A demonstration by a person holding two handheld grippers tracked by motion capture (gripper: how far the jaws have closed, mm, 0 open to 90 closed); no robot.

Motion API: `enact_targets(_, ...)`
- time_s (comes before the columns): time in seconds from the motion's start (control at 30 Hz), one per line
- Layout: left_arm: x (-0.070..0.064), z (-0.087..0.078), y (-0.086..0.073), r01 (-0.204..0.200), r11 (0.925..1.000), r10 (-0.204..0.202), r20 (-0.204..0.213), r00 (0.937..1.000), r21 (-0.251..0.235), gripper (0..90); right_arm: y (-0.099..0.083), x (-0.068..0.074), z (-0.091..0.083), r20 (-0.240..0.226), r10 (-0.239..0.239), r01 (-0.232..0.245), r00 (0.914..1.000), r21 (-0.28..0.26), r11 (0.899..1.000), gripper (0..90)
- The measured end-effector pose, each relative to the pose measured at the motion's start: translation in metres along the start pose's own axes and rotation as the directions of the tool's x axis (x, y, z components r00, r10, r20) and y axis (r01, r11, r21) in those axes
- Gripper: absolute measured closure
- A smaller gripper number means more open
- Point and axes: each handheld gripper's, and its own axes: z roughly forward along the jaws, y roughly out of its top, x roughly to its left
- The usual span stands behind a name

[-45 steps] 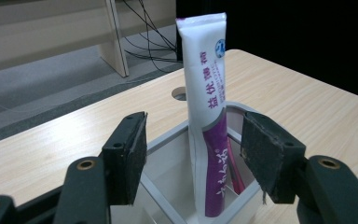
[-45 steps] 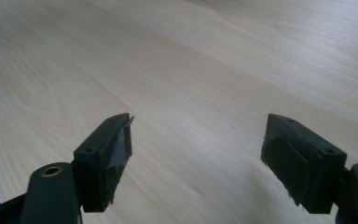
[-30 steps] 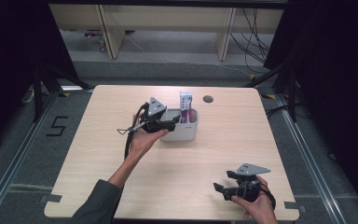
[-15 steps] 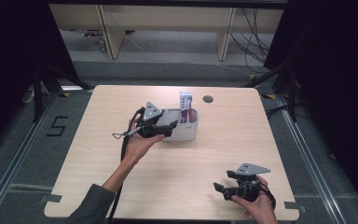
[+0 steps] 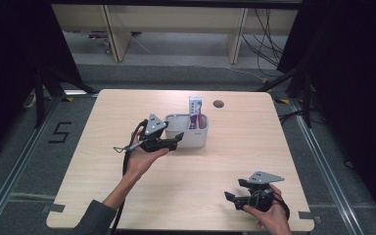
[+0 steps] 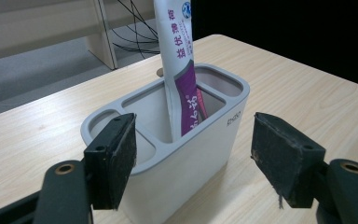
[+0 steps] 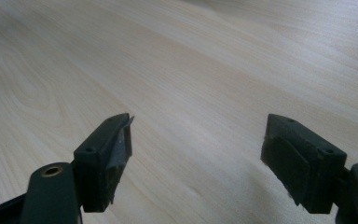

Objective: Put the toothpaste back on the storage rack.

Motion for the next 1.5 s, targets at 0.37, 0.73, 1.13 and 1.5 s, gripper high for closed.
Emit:
enact_targets(0.37, 0.003, -0.01, -0.012, 0.0, 0.9999, 0.0, 0.002, 1.0, 0.015, 29.4, 0.0, 0.001, -0.001, 0.001, -0.001, 0.001, 1.0, 0.008, 1.0, 25.0)
enact_targets(0.73, 0.006, -0.015, -0.024, 0.006, 0.9996, -0.006, -0.008, 1.0, 0.028, 24.5, 0.0, 0.0, -0.001, 0.004, -0.003, 0.003, 1.0, 0.009, 1.0, 25.0)
enact_targets(1.13, 0.002, -0.021, -0.033, 0.006, 0.9991, -0.006, 0.017, 0.9998, 0.041, 22.1, 0.0, 0.001, -0.001, -0.003, 0.008, -0.008, 1.0, 0.015, 1.0, 25.0)
enact_targets(1.5, -0.002, -0.029, -0.046, 0.006, 0.997, -0.009, 0.037, 0.9993, 0.077, 17.8, 0.0, 0.001, 0.0, 0.004, 0.005, -0.005, 1.0, 0.002, 1.0, 25.0)
